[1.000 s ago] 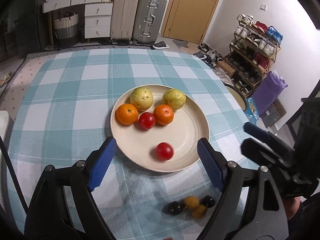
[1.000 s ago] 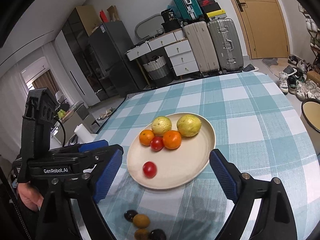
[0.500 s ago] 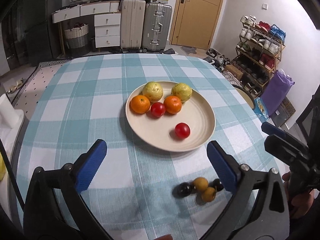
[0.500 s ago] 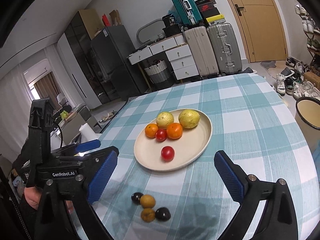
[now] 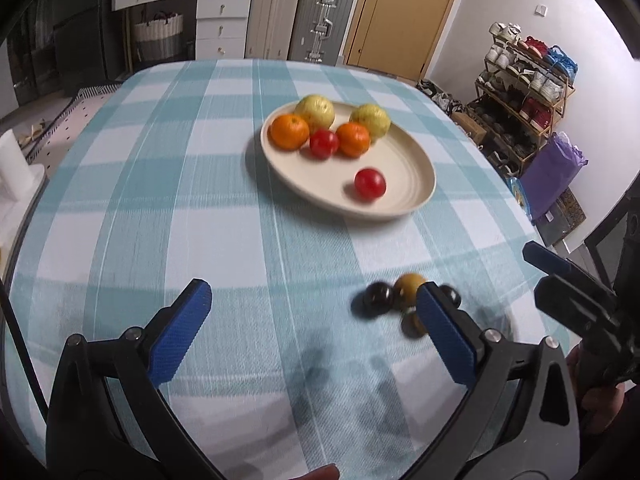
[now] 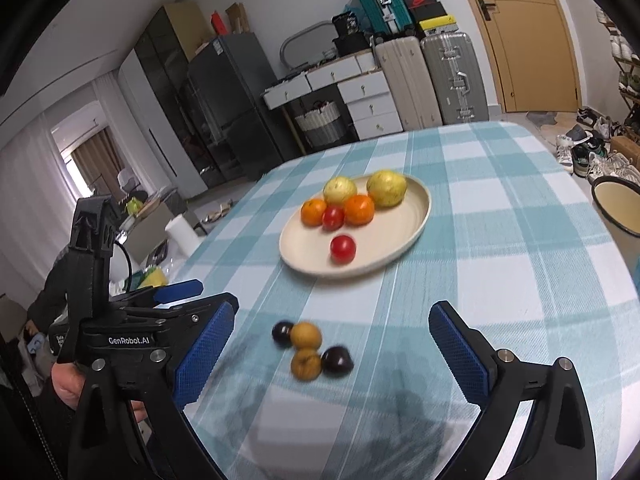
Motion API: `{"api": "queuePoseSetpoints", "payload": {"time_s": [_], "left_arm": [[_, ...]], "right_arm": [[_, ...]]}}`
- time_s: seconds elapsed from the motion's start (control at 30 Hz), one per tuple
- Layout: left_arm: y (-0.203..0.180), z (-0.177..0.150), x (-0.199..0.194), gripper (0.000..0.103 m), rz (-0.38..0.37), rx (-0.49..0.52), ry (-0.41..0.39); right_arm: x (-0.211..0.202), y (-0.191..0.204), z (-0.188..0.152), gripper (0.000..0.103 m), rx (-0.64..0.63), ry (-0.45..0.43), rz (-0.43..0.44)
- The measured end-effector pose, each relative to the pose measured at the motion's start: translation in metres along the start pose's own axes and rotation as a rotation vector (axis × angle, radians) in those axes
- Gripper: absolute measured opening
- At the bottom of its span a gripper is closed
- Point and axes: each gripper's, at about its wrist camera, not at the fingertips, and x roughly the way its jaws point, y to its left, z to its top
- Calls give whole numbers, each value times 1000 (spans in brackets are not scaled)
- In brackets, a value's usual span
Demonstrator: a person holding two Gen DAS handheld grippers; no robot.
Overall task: Organize fruits
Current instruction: 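Withdraw both grippers toward the dark plums and brown fruits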
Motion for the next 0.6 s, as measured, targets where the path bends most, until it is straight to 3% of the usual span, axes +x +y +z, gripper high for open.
{"api": "queuePoseSetpoints", "payload": {"time_s": [0.6], "left_arm": [[18,-23,3,102,-9,4,37]], "right_arm": [[28,23,-36,99,-6,126,32]]}}
